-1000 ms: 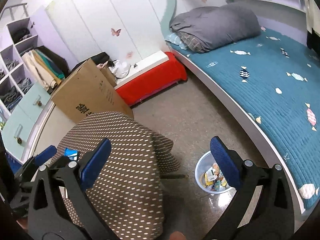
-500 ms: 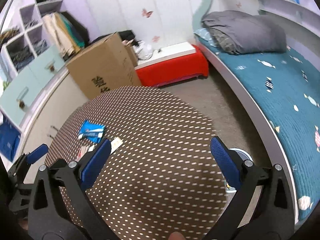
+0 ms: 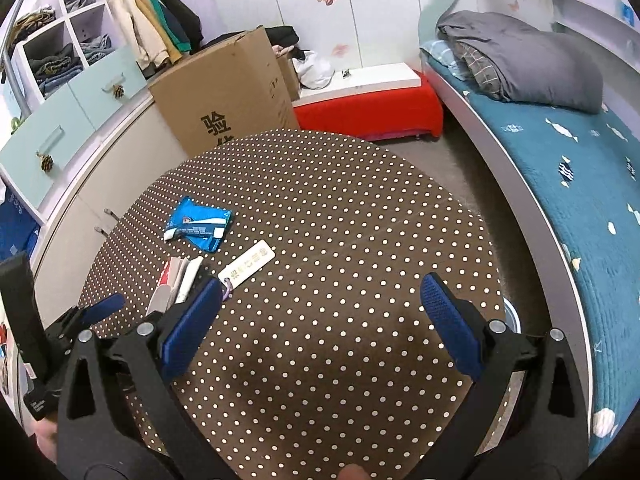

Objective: Collect trash
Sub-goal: 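Grasp the white-red paper carton with the left tool while the right tool grasps the purple-ring tag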

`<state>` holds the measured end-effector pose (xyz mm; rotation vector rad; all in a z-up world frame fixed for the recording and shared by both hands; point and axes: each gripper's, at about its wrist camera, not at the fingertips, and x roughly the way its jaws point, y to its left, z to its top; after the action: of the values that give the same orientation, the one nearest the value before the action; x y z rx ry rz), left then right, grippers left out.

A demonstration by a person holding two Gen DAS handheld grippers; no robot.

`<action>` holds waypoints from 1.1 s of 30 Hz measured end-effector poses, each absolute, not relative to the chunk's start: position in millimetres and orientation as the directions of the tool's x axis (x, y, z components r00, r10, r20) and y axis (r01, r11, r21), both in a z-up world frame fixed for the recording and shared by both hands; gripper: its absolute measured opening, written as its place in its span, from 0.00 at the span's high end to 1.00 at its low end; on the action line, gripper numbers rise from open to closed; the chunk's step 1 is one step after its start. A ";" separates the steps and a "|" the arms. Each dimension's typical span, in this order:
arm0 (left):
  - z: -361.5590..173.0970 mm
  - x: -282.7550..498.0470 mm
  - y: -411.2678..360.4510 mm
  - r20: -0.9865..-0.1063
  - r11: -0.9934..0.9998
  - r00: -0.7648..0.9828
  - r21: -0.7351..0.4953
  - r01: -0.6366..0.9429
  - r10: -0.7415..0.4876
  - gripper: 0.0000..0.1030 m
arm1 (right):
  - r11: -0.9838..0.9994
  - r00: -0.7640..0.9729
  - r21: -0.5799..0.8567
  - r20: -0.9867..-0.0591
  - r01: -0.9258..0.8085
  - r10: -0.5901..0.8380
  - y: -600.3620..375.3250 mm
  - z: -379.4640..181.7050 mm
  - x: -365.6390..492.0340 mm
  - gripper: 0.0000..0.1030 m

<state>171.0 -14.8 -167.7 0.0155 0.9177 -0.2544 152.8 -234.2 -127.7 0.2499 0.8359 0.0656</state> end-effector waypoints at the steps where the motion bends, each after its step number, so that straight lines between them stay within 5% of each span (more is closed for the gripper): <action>1: -169.9 175.1 -18.1 -0.790 0.970 0.577 -0.086 0.228 -0.206 0.09 | 0.970 0.666 0.240 -0.729 0.037 0.155 -231.8 -129.2 154.2 0.06; 4: -177.3 182.2 -26.7 -0.803 0.967 0.561 -0.069 0.247 -0.201 0.11 | 0.973 0.656 0.230 -0.739 0.030 0.154 -228.3 -133.8 156.5 0.06; 6: -183.6 184.8 -29.6 -0.816 0.961 0.538 -0.072 0.265 -0.210 0.32 | 0.973 0.646 0.228 -0.746 0.021 0.161 -223.4 -137.2 160.1 0.06; 16: -184.2 171.7 -3.2 -0.794 0.980 0.587 -0.055 0.191 -0.159 0.34 | 0.973 0.596 0.191 -0.769 -0.132 0.232 -153.9 -166.1 185.5 0.07; 23: -184.7 161.3 34.6 -0.790 0.991 0.599 -0.077 0.109 -0.127 0.34 | 0.977 0.616 0.015 -0.774 -0.213 0.147 -112.7 -183.3 195.8 0.67; 26: -184.4 159.6 44.1 -0.786 0.991 0.603 -0.098 0.091 -0.133 0.34 | 0.971 0.618 -0.011 -0.773 -0.237 0.143 -107.9 -185.8 195.7 0.80; 30: -184.0 160.0 43.4 -0.784 0.990 0.604 -0.109 0.091 -0.142 0.34 | 0.969 0.601 0.051 -0.776 -0.242 0.190 -120.3 -186.1 189.0 0.81; 31: -184.0 159.4 42.1 -0.783 0.990 0.605 -0.107 0.092 -0.141 0.34 | 0.968 0.602 0.073 -0.771 -0.242 0.208 -125.5 -185.0 186.1 0.91; 33: -184.2 159.5 40.9 -0.783 0.989 0.604 -0.111 0.094 -0.145 0.34 | 0.968 0.596 0.097 -0.772 -0.233 0.220 -135.8 -182.3 181.7 0.92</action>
<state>159.5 40.9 -184.2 -0.0601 0.9116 -0.1387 181.7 -135.8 -182.3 -0.0147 0.8941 0.2631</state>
